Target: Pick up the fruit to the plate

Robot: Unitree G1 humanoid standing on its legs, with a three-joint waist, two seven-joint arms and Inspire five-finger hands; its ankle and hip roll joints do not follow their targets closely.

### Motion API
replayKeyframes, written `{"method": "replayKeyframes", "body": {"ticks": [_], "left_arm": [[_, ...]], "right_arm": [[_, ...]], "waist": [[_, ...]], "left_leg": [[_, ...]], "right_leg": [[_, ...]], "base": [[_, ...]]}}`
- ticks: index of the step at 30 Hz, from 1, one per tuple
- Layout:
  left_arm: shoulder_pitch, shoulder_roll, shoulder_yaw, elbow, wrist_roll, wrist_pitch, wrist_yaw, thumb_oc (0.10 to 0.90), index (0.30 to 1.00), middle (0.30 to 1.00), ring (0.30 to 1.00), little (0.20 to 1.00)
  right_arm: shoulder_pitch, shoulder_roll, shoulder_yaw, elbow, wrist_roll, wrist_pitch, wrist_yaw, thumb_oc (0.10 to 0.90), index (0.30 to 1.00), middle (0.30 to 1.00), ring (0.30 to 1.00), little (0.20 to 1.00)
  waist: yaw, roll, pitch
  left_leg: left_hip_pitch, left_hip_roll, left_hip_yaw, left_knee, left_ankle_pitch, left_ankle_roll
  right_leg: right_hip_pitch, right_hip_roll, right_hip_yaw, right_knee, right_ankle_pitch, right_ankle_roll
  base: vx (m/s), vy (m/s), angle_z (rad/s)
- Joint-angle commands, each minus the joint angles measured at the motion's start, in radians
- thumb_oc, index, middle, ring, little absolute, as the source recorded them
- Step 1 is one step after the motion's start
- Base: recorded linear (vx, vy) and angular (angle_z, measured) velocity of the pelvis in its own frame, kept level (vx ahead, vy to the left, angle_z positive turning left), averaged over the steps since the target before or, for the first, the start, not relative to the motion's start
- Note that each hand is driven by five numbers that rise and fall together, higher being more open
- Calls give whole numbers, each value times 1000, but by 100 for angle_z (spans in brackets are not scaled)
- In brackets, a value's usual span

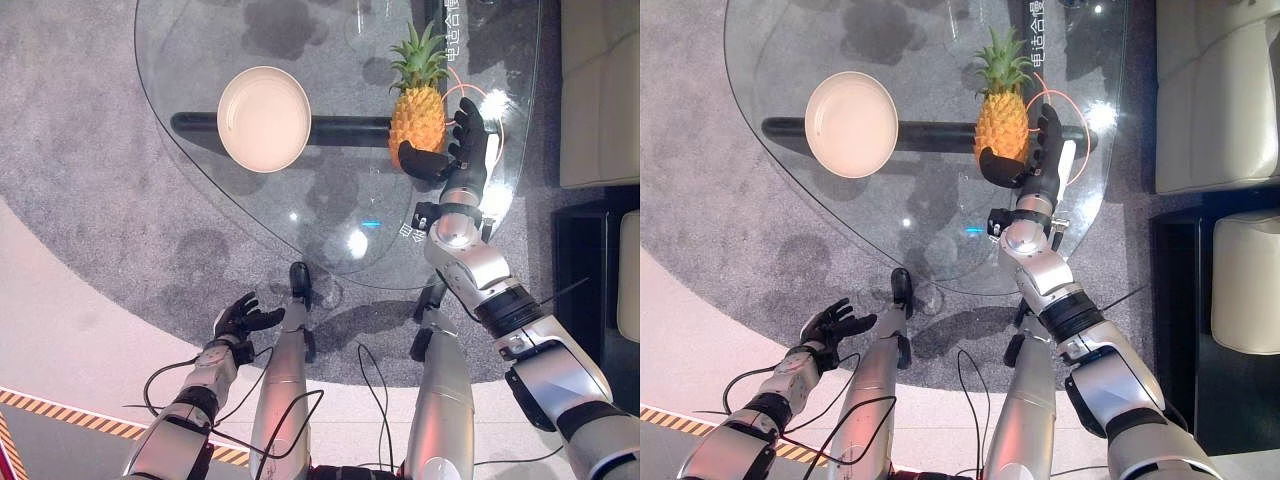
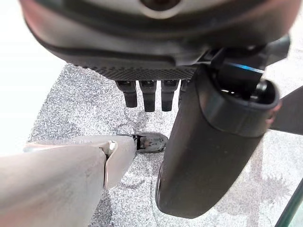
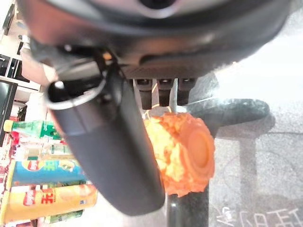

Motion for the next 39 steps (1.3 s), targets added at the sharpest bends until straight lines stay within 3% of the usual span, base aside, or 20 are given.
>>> {"method": "replayKeyframes", "body": {"ticks": [1,3,4,5,6,7,13,29,39], "left_arm": [[58,14,-53,20,33,8,-4,800,900,900,900,900],[58,14,-55,18,34,10,-4,800,900,900,900,900],[56,15,-55,18,36,11,-6,800,900,900,900,900],[54,16,-55,20,37,12,-8,800,900,900,900,900],[54,16,-56,21,37,10,-8,800,900,900,900,900],[53,17,-59,22,36,8,-9,800,900,900,900,900],[48,26,-67,16,28,18,-10,800,900,900,900,900],[40,30,-64,2,-7,21,-7,800,900,900,900,900],[21,30,48,-74,-238,-90,68,800,900,900,900,900]], "right_arm": [[-105,-44,9,-29,-106,18,-25,800,900,900,900,900],[-118,-51,22,-9,-113,48,-23,800,900,900,900,900],[-124,-54,29,3,-124,69,-20,751,858,858,858,851],[-131,-58,36,19,-128,85,-14,449,599,599,599,549],[-139,-59,43,36,-130,97,-11,375,535,535,535,475],[-144,-62,49,51,-132,104,-9,100,300,300,300,200],[-168,-77,75,127,-87,140,10,100,300,300,300,200],[-192,-73,75,174,-60,127,20,100,300,300,300,200],[-177,-100,55,67,-240,94,-23,100,300,300,300,200]], "waist": [[4,49,-19],[7,49,-19],[8,49,-19],[9,49,-19],[11,49,-19],[12,50,-19],[19,51,-19],[23,53,-19],[13,56,-19]], "left_leg": [[-40,14,-46,92,-68,-28],[-39,13,-47,91,-68,-27],[-40,13,-47,91,-68,-28],[-40,13,-48,91,-68,-28],[-40,13,-48,91,-68,-28],[-41,13,-49,91,-68,-27],[-43,14,-53,97,-71,-28],[-50,13,-54,95,-70,-26],[-72,6,-55,86,-44,-20]], "right_leg": [[11,-22,-21,-44,16,29],[13,-22,-22,-46,17,28],[13,-22,-23,-46,17,29],[13,-22,-24,-46,17,29],[13,-22,-24,-47,18,29],[13,-22,-25,-46,17,28],[14,-22,-27,-40,15,28],[7,-17,-29,-39,14,28],[-21,-15,-21,-39,31,20]], "base": [[0,0,0],[2,-3,2],[4,-8,4],[3,-7,3],[0,0,0],[0,0,0],[0,0,0],[0,0,0],[-20,9,0]]}}
